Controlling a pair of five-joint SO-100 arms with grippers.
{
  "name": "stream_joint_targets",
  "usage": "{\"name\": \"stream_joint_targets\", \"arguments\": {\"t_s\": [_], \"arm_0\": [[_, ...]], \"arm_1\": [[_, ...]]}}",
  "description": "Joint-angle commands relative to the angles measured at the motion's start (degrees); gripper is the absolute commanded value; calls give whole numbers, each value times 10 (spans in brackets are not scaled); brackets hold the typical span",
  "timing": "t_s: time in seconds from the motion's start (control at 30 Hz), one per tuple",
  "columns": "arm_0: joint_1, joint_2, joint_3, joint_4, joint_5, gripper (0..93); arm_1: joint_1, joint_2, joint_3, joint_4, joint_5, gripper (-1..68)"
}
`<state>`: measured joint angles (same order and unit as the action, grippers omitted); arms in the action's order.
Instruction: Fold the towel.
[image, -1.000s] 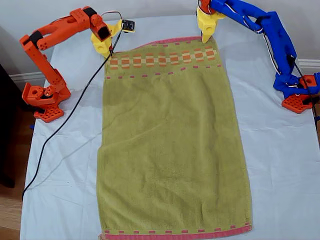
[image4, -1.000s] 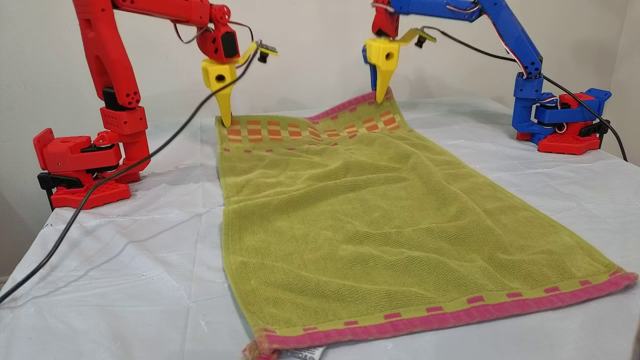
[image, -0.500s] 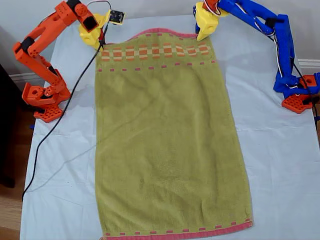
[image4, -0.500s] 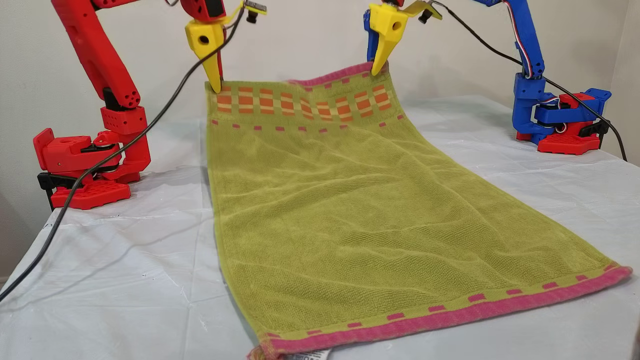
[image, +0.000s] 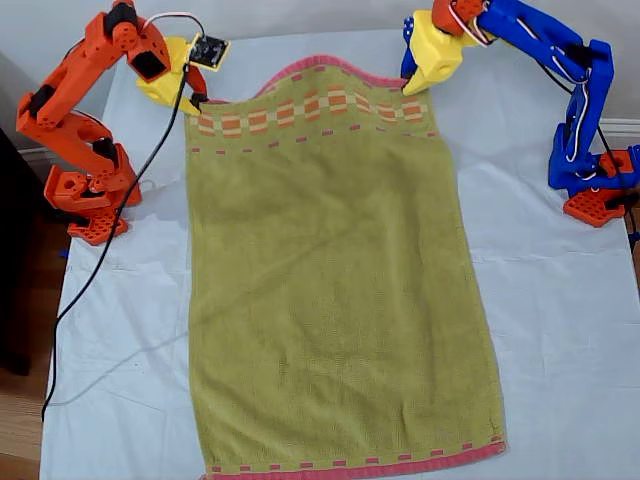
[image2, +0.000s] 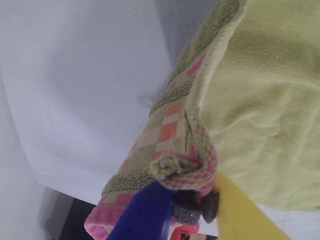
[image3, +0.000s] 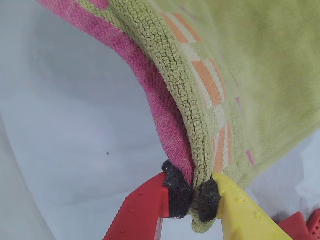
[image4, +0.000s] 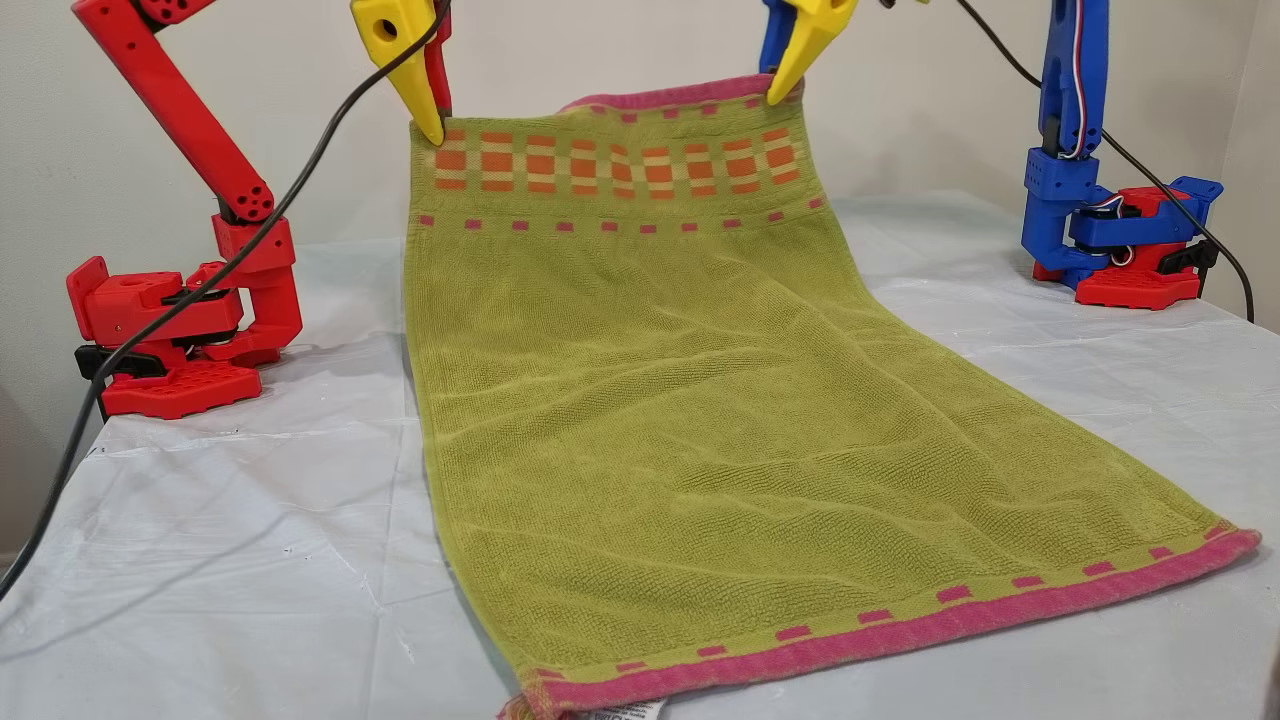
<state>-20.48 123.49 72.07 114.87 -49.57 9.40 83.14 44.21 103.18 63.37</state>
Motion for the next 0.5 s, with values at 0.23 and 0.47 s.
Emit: {"name": "stream_joint_targets", "arguments": {"t_s": [0.23,0.47], "arm_0": [[185,185,26,5,50,1],[336,165,55,-62,-5,1]], "arm_1": [[-90,151,74,-1,61,0],[-160,142,39,-1,108,0]]}}
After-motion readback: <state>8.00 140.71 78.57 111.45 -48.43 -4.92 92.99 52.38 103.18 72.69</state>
